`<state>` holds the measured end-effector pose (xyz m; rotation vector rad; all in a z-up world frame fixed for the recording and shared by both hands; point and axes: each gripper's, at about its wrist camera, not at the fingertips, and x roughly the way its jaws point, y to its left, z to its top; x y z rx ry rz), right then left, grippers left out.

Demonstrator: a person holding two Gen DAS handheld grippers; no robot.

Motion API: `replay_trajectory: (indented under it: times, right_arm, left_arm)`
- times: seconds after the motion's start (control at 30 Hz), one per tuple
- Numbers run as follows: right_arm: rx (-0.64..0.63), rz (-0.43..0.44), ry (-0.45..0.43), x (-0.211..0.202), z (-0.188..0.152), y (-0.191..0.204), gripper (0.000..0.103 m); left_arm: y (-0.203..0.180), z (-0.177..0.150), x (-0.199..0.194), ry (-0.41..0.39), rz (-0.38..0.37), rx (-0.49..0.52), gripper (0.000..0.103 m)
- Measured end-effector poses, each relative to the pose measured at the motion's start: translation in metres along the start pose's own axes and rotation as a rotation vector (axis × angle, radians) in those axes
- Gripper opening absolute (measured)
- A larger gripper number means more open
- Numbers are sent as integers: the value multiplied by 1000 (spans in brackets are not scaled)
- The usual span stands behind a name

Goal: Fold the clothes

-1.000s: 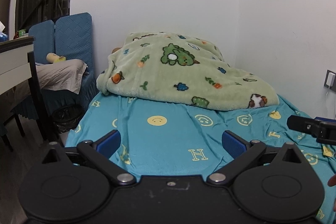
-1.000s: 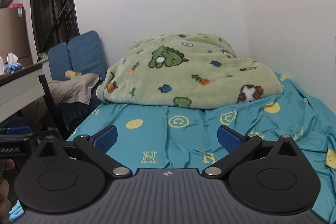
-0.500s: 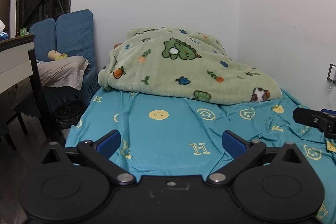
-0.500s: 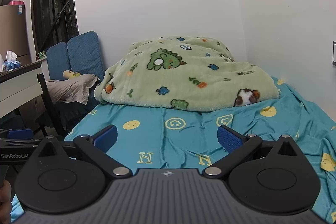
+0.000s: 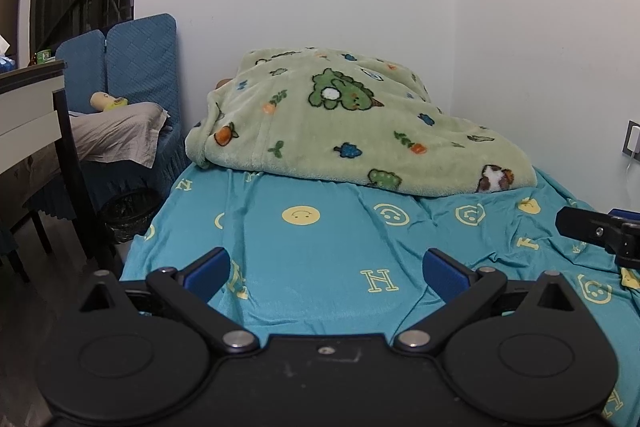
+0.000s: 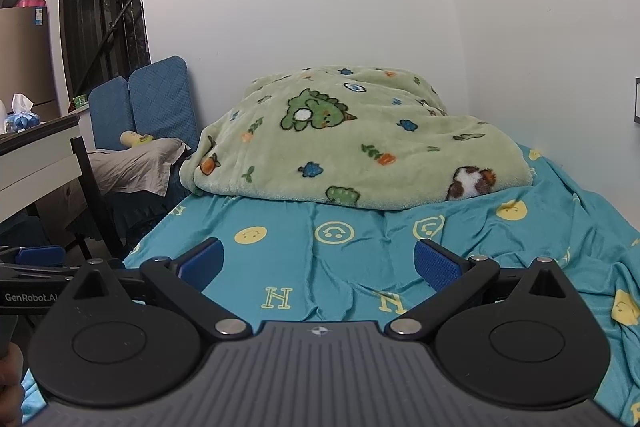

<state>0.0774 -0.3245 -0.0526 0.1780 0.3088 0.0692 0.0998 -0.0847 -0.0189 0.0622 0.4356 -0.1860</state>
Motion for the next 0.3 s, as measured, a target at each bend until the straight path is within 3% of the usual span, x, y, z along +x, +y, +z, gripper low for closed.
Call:
replay_trajectory:
  times: [0.3]
  right_arm:
    - [-1, -3, 3, 0, -2, 1, 103]
  left_arm:
    - [-2, 0, -1, -4, 7, 2, 103]
